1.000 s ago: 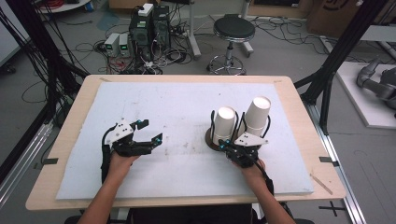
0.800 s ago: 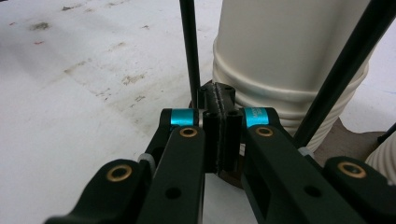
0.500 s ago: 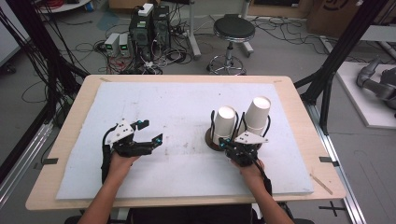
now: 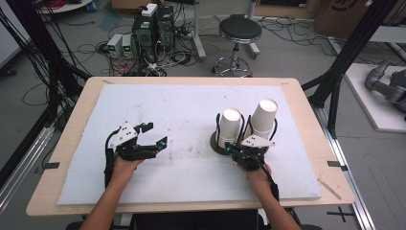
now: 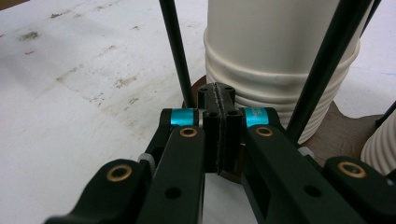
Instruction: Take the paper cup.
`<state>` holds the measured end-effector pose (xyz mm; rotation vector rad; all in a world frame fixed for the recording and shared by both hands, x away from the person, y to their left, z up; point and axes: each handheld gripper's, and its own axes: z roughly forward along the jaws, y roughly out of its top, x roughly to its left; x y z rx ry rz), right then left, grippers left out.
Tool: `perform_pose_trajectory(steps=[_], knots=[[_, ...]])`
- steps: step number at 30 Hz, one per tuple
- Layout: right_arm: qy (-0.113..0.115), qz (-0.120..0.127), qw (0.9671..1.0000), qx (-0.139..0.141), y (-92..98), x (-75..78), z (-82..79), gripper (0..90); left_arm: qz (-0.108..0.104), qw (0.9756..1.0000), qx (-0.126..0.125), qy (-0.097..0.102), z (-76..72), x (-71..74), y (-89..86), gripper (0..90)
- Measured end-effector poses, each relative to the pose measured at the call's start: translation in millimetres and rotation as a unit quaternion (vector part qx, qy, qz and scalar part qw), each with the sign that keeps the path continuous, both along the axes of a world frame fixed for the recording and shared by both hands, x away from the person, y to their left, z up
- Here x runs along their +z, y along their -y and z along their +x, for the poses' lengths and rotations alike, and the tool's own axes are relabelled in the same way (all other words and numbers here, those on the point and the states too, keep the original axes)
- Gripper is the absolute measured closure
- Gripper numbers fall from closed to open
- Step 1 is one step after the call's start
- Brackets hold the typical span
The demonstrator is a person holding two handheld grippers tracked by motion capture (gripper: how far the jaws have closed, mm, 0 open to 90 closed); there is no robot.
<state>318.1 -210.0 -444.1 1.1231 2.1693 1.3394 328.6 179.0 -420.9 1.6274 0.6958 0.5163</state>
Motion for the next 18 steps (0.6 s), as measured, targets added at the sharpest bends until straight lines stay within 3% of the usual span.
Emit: perform_pose_trajectory(steps=[11, 18], knots=[[0.004, 0.008, 0.9999, -0.009, 3.5, 1.5, 1.3, 90.0, -0.005, 0.9999, -0.009, 0.003, 7.8, 6.4, 9.0, 19.9], [0.005, 0.011, 0.9999, -0.012, 3.7, 2.5, 1.0, 90.0, -0.007, 0.9995, -0.032, 0.001, 18.8, 17.1, 22.2, 19.9]])
